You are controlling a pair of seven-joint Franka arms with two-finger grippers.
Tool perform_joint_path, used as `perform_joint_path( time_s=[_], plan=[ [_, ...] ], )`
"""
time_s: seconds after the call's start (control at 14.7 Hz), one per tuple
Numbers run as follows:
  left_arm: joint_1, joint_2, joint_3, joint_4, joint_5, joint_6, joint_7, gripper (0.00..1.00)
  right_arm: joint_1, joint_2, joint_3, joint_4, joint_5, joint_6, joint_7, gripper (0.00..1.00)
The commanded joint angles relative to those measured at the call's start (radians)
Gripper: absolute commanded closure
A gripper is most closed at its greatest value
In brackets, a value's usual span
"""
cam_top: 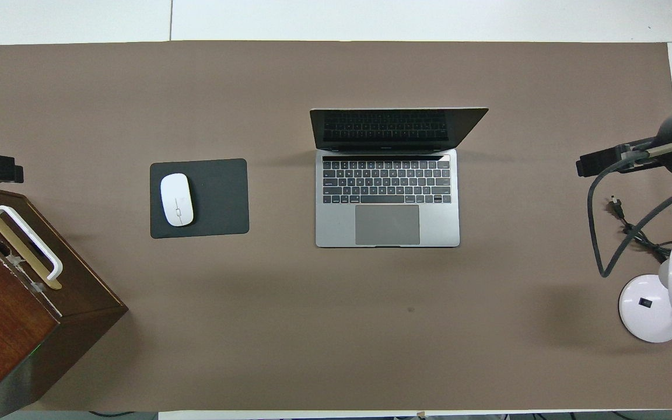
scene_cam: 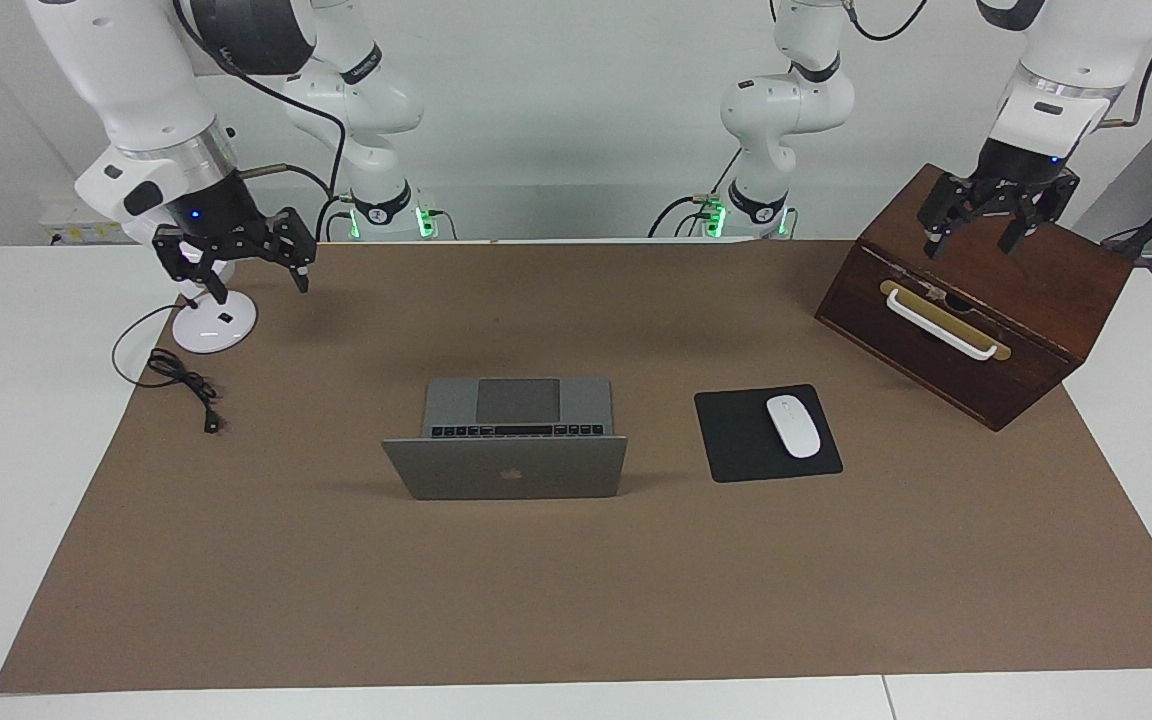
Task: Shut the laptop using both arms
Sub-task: 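Reach the right gripper toward the top edge of the laptop screen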
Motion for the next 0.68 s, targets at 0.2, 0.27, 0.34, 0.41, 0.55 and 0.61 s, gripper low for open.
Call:
perform_joint_path(
  time_s=[0.2,0.27,0.34,0.41,0.55,0.61],
  plan=[
    [-0.013,-0.027,0.012,-0.033,-0.006,0.015,-0.005,0.0,0.016,0.038,0.002,0.066,0.04,0.016,-0.017,0.0],
    [-0.004,-0.028,0.015,-0.031,-0.006,0.015,-0.005,0.0,0.016,0.056,0.0,0.083,0.06,0.019,-0.009,0.0],
    [-0.001,-0.027,0.021,-0.03,-0.008,0.015,-0.005,0.0,0.018,0.068,0.002,0.099,0.065,0.019,0.002,0.0],
    [0.002,-0.027,0.021,-0.031,-0.008,0.018,-0.007,0.0,0.018,0.087,0.002,0.113,0.062,0.017,0.022,0.0],
    [0.007,-0.016,0.024,-0.022,-0.009,0.014,-0.007,0.0,0.018,0.122,0.014,0.15,0.06,0.017,0.034,0.0],
    [0.011,-0.01,0.024,-0.022,-0.009,0.011,-0.007,0.0,0.018,0.143,0.017,0.167,0.059,0.017,0.034,0.0]
  ],
)
